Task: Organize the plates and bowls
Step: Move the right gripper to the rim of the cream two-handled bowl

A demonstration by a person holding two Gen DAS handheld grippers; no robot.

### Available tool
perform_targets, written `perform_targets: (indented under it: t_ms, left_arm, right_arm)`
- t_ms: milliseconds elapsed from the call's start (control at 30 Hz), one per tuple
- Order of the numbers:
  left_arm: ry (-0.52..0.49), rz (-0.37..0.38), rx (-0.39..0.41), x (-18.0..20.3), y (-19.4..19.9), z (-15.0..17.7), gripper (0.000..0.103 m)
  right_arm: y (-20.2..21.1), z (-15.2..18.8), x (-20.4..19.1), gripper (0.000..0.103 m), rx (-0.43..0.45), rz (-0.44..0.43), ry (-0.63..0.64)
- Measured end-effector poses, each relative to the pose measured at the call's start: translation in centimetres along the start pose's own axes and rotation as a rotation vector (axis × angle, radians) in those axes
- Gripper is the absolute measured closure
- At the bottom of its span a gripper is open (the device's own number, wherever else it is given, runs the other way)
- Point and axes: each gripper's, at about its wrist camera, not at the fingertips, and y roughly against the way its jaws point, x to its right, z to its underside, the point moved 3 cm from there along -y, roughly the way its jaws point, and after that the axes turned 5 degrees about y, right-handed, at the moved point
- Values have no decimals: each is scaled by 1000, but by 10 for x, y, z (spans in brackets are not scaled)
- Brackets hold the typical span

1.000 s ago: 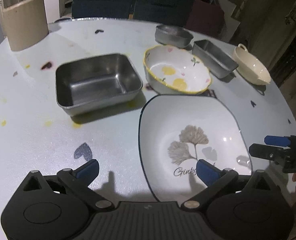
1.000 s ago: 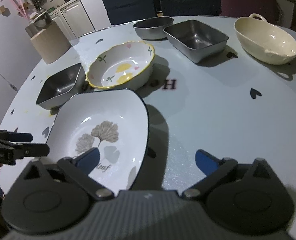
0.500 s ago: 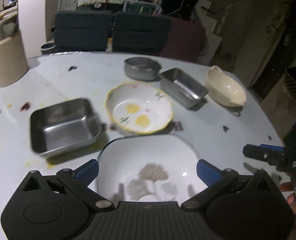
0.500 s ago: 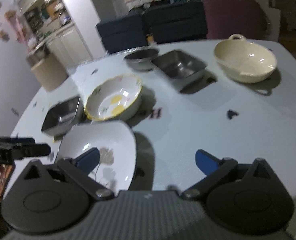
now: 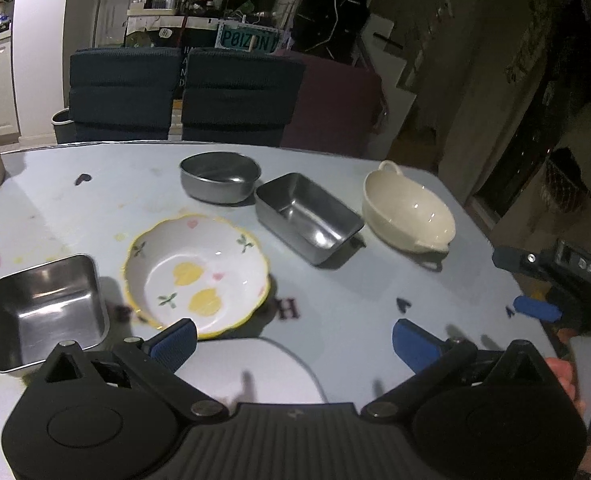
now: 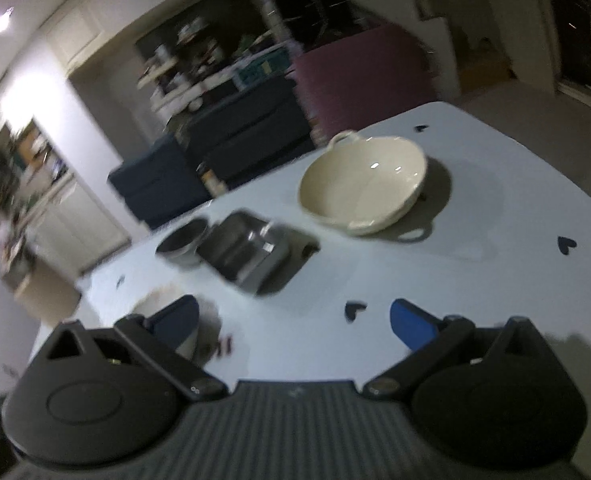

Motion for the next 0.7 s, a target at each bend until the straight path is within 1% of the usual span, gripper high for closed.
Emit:
perform_targets:
  t_ms: [133,200,267,367,467,500,533,600,700]
  left_arm:
    - [18,32,4,7,-11,-5,0]
    - [29,49,16,10,-16,-8,0]
    - [49,69,30,11,-21,-13,0]
    - [39,72,28,14,-34,-21,0]
    - [3,71,45,17,-49,-35,0]
    - [-9,75,55,19,-54,-41,0]
    - [-16,79,62,20,-58,-46,0]
    - [-24,94,72,24,-68,-57,0]
    - [-27,111,84,31,-83,-72,0]
  right_arm:
    - [-11,-7,15,0,13,7,-136]
    - [-21,-13,26,0,16,1,-212]
    - [-31,-18,34,0,25,12,-286]
    - [-47,-23,52,1,59,22,-455]
    - [-66,-25,64,9,74,-6,-597]
    - [-73,-26,66,14,76,-15,-626]
    - [-81,-29,67,17,78,-22,-647]
    - [-95,-29,69,18,80,-33,-688]
    - [-112,-23,76,26,61,-43,-796]
